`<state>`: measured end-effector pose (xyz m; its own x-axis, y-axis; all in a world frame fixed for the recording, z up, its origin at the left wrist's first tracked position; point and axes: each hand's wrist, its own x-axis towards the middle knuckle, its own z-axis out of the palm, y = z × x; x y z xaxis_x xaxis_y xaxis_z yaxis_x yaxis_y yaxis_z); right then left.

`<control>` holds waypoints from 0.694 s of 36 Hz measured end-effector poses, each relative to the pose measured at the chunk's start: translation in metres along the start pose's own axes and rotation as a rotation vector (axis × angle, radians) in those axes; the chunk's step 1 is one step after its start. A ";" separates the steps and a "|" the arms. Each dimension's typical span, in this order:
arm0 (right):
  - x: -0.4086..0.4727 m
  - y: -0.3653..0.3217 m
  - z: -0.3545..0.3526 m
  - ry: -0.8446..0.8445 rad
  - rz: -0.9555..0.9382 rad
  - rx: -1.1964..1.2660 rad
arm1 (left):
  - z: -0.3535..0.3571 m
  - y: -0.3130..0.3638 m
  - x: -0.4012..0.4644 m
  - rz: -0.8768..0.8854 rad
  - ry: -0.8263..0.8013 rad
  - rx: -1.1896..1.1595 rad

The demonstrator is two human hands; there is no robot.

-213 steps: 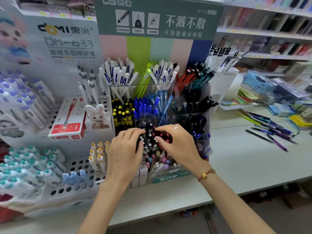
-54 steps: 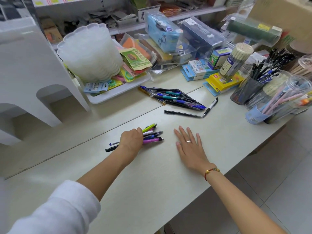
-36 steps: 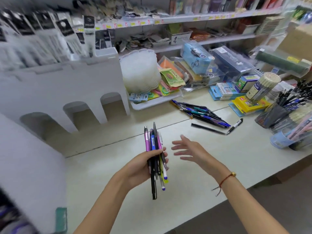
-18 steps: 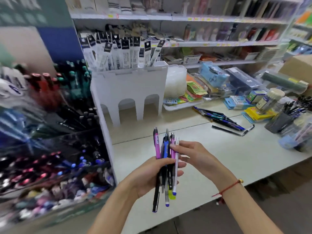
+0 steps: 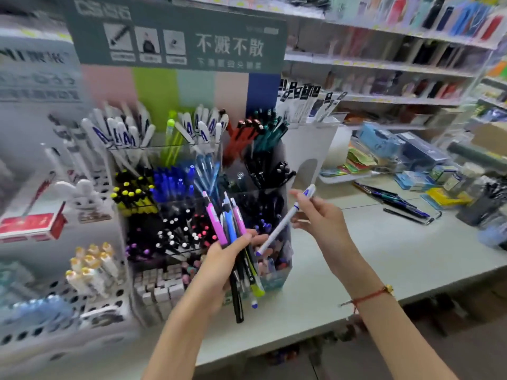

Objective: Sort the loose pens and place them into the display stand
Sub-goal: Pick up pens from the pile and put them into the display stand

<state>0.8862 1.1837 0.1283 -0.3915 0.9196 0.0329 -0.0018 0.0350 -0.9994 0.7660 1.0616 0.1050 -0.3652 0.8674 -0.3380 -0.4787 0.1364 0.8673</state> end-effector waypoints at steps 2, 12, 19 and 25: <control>0.004 -0.016 0.021 0.088 -0.174 0.003 | -0.019 0.009 -0.005 0.101 0.069 0.014; 0.071 -0.075 0.125 0.379 -0.836 -0.066 | -0.067 0.038 -0.010 0.221 0.084 -0.167; 0.108 -0.051 0.146 0.162 -0.931 -0.763 | -0.077 0.043 -0.006 0.164 0.030 -0.271; 0.106 -0.050 0.152 0.098 -0.916 -0.954 | -0.075 0.046 -0.005 0.121 -0.009 -0.247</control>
<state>0.7051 1.2203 0.1798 -0.5280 0.4390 0.7269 0.4308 0.8762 -0.2162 0.6861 1.0278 0.1197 -0.4255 0.8745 -0.2330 -0.6128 -0.0889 0.7852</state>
